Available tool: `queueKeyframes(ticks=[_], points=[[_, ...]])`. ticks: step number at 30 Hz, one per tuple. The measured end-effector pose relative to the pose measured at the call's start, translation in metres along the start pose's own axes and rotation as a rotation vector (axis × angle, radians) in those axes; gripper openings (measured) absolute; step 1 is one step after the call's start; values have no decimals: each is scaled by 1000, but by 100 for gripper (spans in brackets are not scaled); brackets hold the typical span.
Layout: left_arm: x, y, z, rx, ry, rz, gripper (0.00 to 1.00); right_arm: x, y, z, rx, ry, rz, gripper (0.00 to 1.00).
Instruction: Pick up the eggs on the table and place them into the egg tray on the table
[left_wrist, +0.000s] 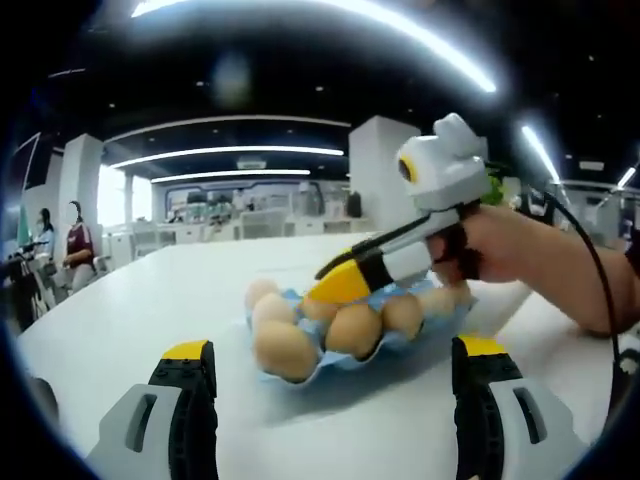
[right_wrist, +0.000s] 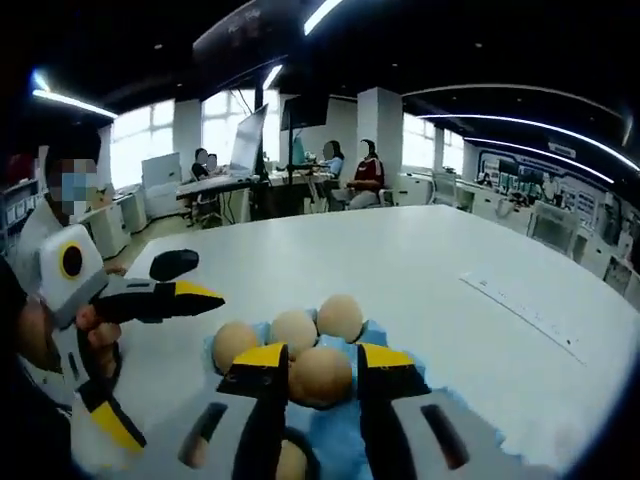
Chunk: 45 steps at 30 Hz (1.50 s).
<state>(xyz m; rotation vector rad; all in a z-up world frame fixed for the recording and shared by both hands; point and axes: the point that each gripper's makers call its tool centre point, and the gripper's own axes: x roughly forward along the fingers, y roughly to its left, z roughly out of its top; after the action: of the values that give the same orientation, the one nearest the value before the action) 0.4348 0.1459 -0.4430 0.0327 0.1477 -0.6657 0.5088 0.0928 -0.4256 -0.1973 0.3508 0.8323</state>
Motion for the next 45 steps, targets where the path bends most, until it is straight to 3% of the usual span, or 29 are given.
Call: queueKeyframes(ticks=[2, 5, 8, 11, 16, 18, 26, 35, 38, 45], points=[[-1, 2, 0, 1, -2, 5, 100, -32, -23, 4, -52, -2, -92, 28], [-1, 1, 1, 0, -6, 12, 100, -85, -64, 10, -107, -60, -268, 30], [-2, -1, 0, -3, -5, 14, 100, -125, -95, -4, -103, -75, -384, 31], [-2, -2, -1, 1, -1, 12, 100, -167, -140, -44, -9, -65, -501, 33], [-2, -1, -1, 2, 0, 13, 100, -178, -160, -74, 25, 27, -530, 29], [-3, 0, -1, -6, -3, 18, 100, -171, -152, -91, 79, 85, -466, 29], [-3, 1, -1, -10, -2, 18, 100, -169, -134, -104, 80, 144, -474, 28], [-2, 1, -1, -11, 2, 17, 100, -172, -119, -102, 79, 137, -496, 26], [-2, 1, -1, -11, 1, 16, 100, -169, -142, -94, 114, 76, -525, 25], [-2, 2, 1, -14, -5, 17, 100, -178, -145, -65, 161, -98, -553, 25]])
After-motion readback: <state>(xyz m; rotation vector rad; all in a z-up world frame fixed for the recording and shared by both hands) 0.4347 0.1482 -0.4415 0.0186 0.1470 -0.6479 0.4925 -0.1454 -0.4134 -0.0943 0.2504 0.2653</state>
